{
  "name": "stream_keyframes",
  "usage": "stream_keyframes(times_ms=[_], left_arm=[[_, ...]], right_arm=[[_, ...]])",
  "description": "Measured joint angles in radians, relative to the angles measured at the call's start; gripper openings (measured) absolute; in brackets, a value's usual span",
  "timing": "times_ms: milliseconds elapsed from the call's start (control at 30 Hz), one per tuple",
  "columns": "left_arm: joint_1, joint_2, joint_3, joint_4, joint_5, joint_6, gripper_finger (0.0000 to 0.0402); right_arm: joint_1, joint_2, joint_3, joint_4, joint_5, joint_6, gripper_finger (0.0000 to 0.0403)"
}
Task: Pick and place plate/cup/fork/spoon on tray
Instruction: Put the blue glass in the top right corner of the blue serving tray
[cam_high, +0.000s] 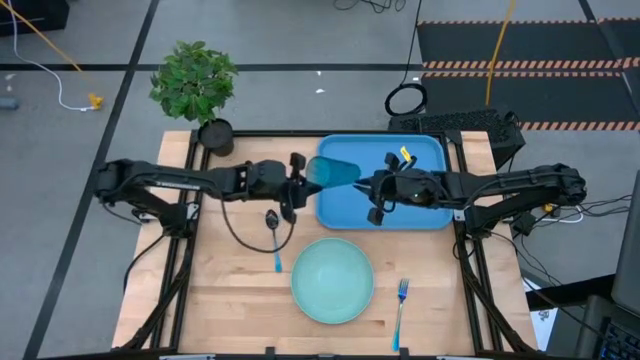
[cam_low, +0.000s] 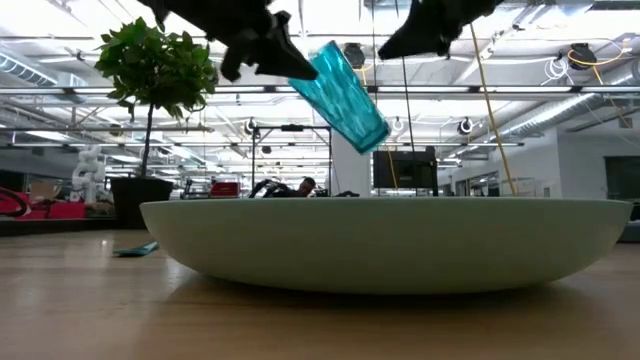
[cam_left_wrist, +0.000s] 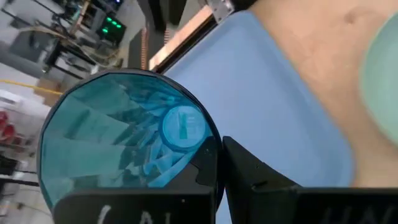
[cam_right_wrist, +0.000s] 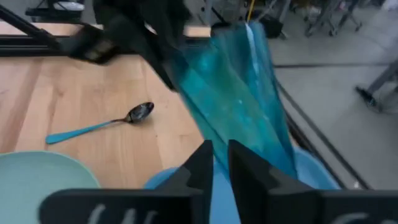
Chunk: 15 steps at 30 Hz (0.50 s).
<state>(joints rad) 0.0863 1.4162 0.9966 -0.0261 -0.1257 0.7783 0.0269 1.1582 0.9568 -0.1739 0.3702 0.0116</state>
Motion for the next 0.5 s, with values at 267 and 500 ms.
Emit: stream_keyframes(times_ms=[267,500], left_arm=[[0.067,0.137,0.06,0.093,-0.007,0.092,0.0007],[0.056,0.317,0.251,0.096,-0.161,0.22,0.0008]], right_arm=[[0.006,0.024,0.15,-0.099,0.054,-0.046,0.0111],[0.003,0.078,0.279,-0.222,0.31,-0.07,0.0118]])
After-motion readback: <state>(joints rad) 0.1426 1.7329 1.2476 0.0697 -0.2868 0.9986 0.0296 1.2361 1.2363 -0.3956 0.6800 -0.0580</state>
